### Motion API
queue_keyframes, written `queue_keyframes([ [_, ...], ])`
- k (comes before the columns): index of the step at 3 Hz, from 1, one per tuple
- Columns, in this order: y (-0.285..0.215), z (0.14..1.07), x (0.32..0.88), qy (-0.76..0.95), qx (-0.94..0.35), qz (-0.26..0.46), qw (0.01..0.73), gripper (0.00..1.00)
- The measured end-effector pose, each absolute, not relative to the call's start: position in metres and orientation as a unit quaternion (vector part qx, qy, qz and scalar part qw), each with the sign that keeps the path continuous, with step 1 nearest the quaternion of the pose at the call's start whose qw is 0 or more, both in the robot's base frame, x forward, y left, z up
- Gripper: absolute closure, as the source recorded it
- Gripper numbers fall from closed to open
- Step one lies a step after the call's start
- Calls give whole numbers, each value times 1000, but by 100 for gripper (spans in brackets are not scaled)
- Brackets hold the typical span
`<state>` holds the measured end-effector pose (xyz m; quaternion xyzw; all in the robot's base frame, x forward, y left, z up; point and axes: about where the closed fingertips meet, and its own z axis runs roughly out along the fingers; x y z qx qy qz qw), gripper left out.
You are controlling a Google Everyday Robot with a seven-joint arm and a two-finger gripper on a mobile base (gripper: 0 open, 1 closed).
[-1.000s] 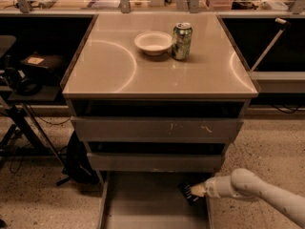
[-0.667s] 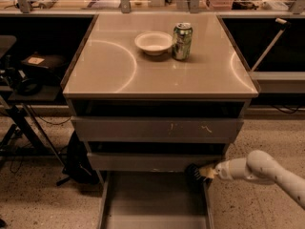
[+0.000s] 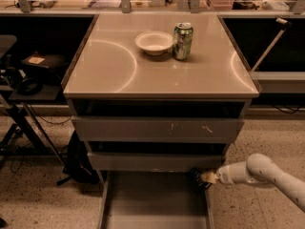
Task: Pick rxbar blueberry from bottom drawer and place on counter
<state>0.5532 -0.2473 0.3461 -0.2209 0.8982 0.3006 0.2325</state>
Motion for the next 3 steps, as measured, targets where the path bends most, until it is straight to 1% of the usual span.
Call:
queue_keyframes([
  [1, -277, 354, 529, 919, -187, 260, 231, 100],
  [2, -309, 429, 509, 920, -172, 191, 296, 100],
  [3, -302, 522, 483, 900, -191, 144, 365, 100],
])
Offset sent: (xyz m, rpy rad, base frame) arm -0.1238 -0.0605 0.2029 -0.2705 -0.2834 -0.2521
